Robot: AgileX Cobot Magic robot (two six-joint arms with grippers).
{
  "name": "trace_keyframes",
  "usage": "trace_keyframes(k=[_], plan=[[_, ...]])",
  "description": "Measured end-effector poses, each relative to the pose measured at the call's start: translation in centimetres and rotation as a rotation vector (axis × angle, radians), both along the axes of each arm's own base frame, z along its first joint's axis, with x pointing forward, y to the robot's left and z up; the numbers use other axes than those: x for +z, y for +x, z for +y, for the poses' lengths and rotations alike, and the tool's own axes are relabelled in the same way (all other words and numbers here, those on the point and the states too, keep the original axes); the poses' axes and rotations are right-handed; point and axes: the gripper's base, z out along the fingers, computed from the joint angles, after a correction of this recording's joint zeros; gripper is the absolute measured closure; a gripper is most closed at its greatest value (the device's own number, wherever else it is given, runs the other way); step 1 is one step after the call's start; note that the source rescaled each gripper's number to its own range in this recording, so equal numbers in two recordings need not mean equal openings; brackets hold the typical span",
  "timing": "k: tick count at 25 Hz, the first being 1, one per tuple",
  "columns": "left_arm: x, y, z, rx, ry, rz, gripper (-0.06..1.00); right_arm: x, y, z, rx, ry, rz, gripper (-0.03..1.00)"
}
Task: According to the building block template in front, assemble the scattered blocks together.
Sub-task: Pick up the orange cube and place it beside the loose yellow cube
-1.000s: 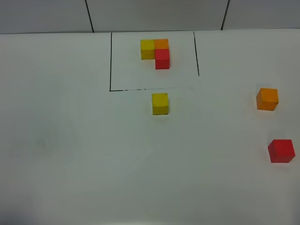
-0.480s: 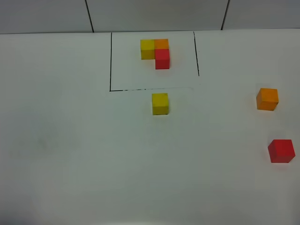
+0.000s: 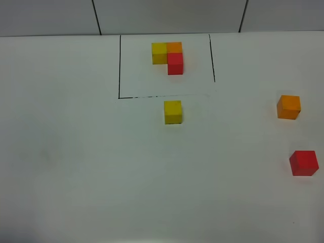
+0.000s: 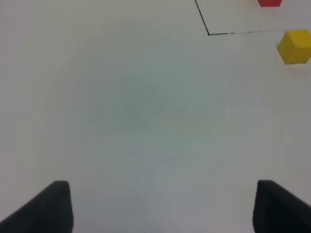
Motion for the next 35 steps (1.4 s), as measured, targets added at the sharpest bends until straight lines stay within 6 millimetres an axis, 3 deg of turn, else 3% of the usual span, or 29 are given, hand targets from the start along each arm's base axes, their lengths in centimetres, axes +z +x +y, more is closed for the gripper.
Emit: trace_keyframes(k=[35], plan=[[0.00, 0.00, 0.00, 0.000, 0.000, 0.000, 0.25, 0.00, 0.00, 0.00, 0.000, 0.000, 0.000, 0.21]])
